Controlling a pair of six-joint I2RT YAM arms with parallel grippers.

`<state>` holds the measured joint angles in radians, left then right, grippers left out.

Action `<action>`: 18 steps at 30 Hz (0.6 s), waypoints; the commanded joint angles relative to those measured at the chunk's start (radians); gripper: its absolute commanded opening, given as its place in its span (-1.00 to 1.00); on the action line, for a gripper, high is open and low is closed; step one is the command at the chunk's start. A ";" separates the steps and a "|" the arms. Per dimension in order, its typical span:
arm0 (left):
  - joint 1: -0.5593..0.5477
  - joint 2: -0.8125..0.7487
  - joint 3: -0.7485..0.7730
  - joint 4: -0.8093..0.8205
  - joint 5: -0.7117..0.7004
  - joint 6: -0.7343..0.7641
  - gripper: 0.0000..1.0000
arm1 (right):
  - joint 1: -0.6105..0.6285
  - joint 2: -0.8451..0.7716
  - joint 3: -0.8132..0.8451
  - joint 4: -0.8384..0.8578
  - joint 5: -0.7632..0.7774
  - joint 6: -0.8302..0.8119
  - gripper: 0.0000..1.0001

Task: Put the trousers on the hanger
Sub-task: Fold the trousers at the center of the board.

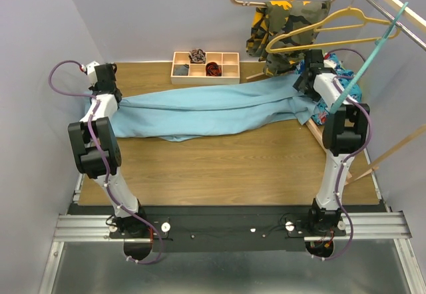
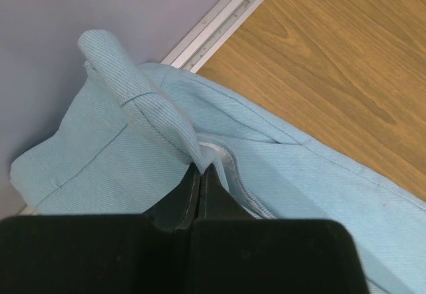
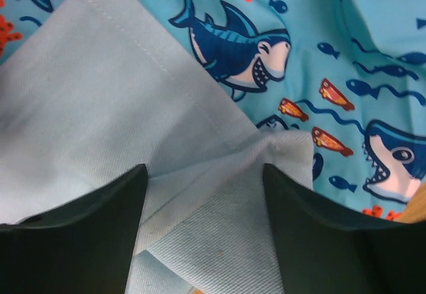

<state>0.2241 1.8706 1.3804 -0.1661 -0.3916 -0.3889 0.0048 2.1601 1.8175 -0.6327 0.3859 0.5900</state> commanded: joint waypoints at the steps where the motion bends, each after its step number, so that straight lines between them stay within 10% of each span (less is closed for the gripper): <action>1: -0.008 0.009 0.006 0.019 -0.033 0.008 -1.00 | 0.000 0.017 0.008 0.050 -0.051 -0.016 0.37; 8: -0.009 0.012 0.006 0.017 -0.029 0.005 -1.00 | 0.000 0.035 0.028 0.057 -0.048 -0.002 -0.95; 18: -0.008 0.029 0.029 0.011 0.013 -0.027 -1.00 | 0.000 0.033 0.126 0.057 0.065 0.005 -0.99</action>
<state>0.2203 1.8858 1.3800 -0.1661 -0.3897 -0.3943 0.0032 2.1662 1.8610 -0.5926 0.3664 0.5865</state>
